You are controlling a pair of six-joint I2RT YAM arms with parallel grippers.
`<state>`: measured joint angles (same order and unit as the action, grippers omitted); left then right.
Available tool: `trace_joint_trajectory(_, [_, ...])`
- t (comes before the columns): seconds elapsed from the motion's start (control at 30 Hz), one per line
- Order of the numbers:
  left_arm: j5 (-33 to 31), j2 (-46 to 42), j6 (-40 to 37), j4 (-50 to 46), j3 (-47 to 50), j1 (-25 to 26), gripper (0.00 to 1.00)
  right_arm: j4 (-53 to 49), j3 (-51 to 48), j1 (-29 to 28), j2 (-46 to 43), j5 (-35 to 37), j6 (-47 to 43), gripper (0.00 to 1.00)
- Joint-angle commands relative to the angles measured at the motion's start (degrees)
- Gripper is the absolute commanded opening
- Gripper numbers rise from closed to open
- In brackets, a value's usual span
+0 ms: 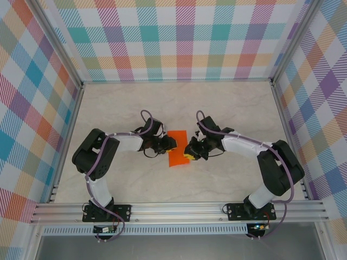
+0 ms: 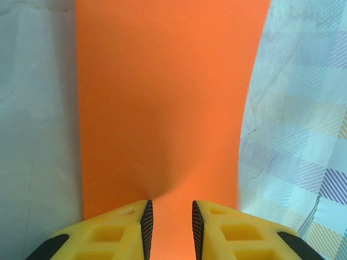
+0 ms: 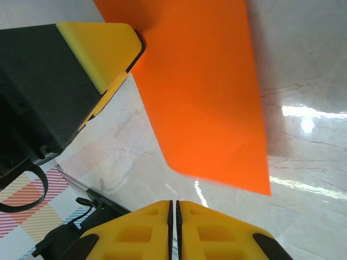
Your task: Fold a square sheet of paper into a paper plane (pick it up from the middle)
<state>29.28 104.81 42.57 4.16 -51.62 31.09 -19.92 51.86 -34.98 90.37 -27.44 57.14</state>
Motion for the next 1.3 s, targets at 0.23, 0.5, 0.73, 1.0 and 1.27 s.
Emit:
trace_joint_trajectory(0.23, [-0.1,0.4,-1.3,-2.5,-1.4,0.9,0.27,0.0,2.4,-1.1,3.4,0.9,0.2,0.11])
trace_joint_trajectory(0.5, [-0.1,-0.9,-2.4,-4.1,-2.1,0.9,0.27,-3.8,0.3,-1.1,2.2,8.4,-3.4,0.39])
trace_joint_trajectory(0.73, [-0.3,0.4,-2.0,-4.1,-1.8,0.9,0.27,5.5,-4.9,-1.1,3.2,4.8,1.2,0.44])
trace_joint_trajectory(1.0, [-0.4,0.4,-2.1,-4.3,-1.9,0.9,0.27,12.7,-7.2,-1.1,3.8,1.5,3.3,0.42])
trace_joint_trajectory(1.27, [-0.8,0.4,-2.2,-4.7,-1.9,0.9,0.26,12.2,-8.2,-1.1,0.7,2.0,5.8,0.31])
